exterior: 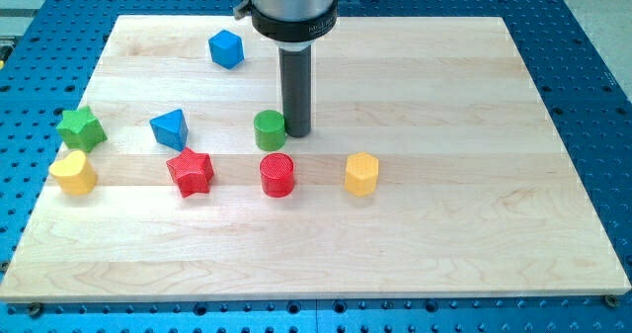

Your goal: Move the cube diagonally top right to the hexagon

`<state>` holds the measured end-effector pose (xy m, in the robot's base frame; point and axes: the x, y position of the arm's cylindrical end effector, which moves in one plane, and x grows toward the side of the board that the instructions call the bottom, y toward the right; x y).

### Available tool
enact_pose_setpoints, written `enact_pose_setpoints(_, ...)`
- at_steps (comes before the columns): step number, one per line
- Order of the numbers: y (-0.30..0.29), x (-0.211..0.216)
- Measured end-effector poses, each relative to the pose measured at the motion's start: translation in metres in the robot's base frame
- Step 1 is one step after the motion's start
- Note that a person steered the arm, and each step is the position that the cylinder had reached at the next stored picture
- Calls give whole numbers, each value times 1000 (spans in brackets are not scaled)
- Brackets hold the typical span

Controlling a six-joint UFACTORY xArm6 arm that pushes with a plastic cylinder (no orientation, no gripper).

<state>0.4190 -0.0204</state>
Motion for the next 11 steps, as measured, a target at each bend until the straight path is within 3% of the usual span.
enact_pose_setpoints(1,-36,-41)
enact_pose_setpoints(2,-126,-74)
enact_pose_setpoints(3,-177,-120)
enact_pose_setpoints(4,-169,-172)
enact_pose_setpoints(5,-72,-158)
enact_pose_setpoints(6,-18,-107)
enact_pose_setpoints(7,-49,-116)
enact_pose_setpoints(9,82,-64)
enact_pose_setpoints(11,101,-56)
